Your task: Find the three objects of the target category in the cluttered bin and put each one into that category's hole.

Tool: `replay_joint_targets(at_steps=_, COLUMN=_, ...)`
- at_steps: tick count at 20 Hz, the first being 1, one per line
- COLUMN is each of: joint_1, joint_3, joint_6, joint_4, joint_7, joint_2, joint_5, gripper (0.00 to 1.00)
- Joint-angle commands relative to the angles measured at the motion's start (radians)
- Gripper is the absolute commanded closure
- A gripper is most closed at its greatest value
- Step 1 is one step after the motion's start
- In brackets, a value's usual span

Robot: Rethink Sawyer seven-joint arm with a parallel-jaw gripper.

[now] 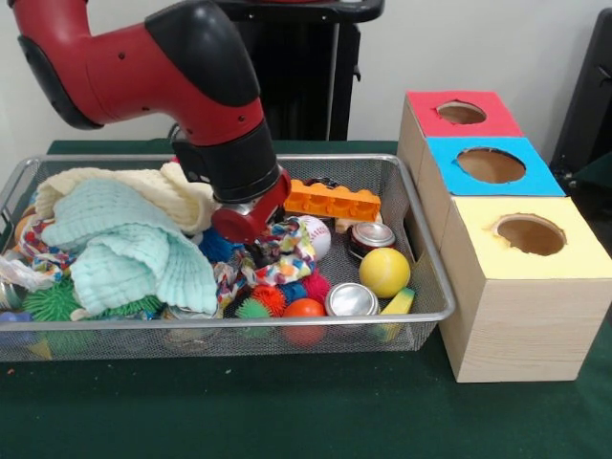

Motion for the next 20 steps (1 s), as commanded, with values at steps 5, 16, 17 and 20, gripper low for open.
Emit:
replay_joint_targets(at_steps=5, joint_1=0.119, joint_3=0.004, joint_6=-0.073, joint_4=0.066, joint_7=0.155, joint_2=-0.028, joint_5=-0.032, gripper=0.0)
replay_joint_targets(at_steps=16, joint_1=0.032, joint_3=0.07, joint_6=0.16, joint_4=-0.087, joint_7=-0.086, joint_2=0.018, joint_5=-0.003, gripper=0.0)
replay_joint_targets(at_steps=17, joint_1=0.037, joint_3=0.068, joint_6=0.158, joint_4=-0.082, joint_7=-0.069, joint_2=0.014, joint_5=-0.004, gripper=0.0)
replay_joint_targets(at_steps=20, joint_1=0.072, joint_3=0.05, joint_6=0.086, joint_4=-0.03, joint_7=0.053, joint_2=-0.005, joint_5=0.001, gripper=0.0)
